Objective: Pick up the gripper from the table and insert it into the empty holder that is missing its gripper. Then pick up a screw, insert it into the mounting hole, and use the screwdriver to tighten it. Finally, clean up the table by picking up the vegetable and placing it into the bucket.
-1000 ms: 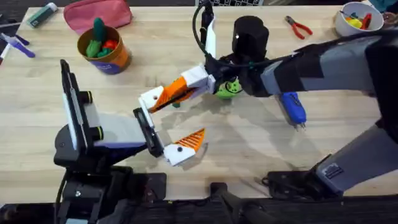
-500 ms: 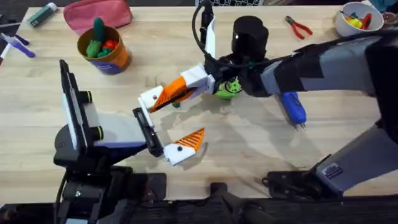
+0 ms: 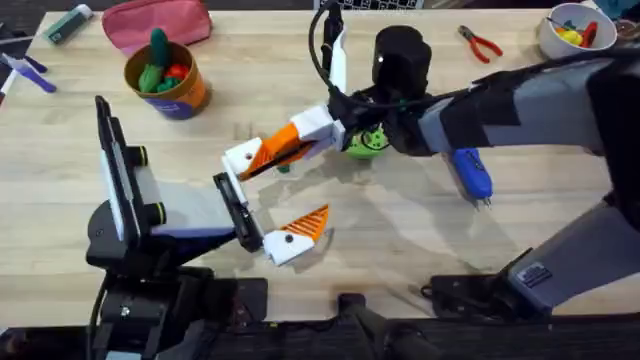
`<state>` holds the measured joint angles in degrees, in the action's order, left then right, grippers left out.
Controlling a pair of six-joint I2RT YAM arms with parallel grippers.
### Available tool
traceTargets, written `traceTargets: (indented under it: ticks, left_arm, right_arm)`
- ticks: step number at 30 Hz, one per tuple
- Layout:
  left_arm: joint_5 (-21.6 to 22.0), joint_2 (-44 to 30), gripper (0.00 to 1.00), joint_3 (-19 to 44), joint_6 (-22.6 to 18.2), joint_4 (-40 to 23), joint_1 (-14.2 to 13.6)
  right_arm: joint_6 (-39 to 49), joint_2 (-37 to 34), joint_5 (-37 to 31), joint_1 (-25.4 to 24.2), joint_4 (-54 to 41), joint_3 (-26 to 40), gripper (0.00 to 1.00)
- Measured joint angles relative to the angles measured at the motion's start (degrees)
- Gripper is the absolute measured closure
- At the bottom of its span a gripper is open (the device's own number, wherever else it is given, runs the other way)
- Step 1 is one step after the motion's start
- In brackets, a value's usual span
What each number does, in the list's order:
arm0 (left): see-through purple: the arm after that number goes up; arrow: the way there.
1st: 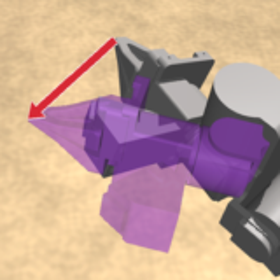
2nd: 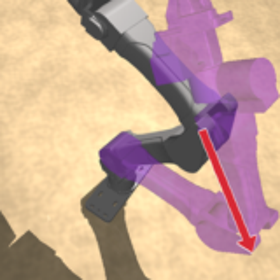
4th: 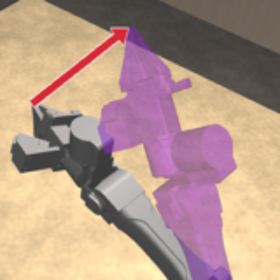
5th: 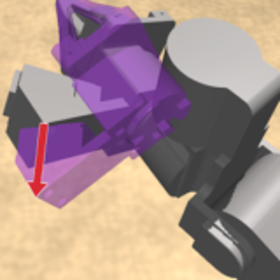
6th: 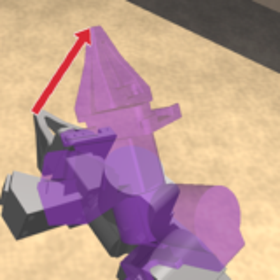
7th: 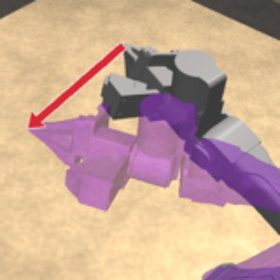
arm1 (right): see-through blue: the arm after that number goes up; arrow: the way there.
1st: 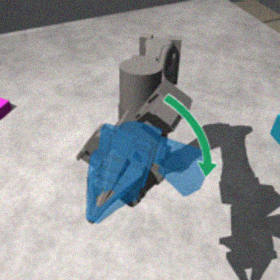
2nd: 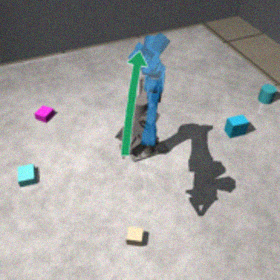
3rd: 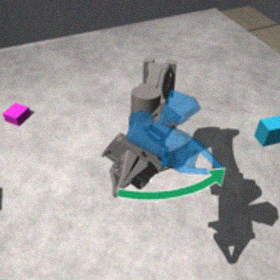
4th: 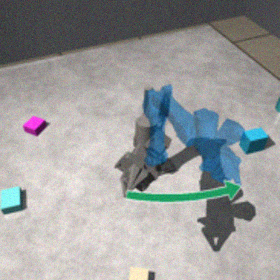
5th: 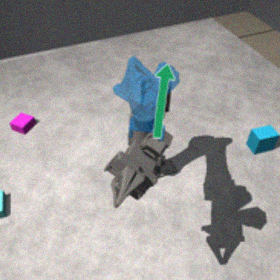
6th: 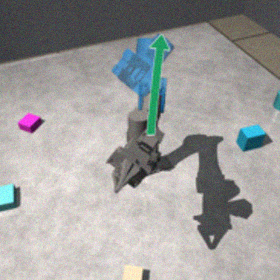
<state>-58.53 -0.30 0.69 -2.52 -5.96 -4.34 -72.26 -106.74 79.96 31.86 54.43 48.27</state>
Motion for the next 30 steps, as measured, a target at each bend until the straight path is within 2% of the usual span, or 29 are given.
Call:
traceTargets:
  ticks: [30]
  left_arm:
    - [0.93, 0.00, 0.015, 0.00, 0.30, 0.17, 0.20]
  right_arm:
    - [-0.01, 0.00, -0.18, 0.28, -0.19, 0.48, 0.993]
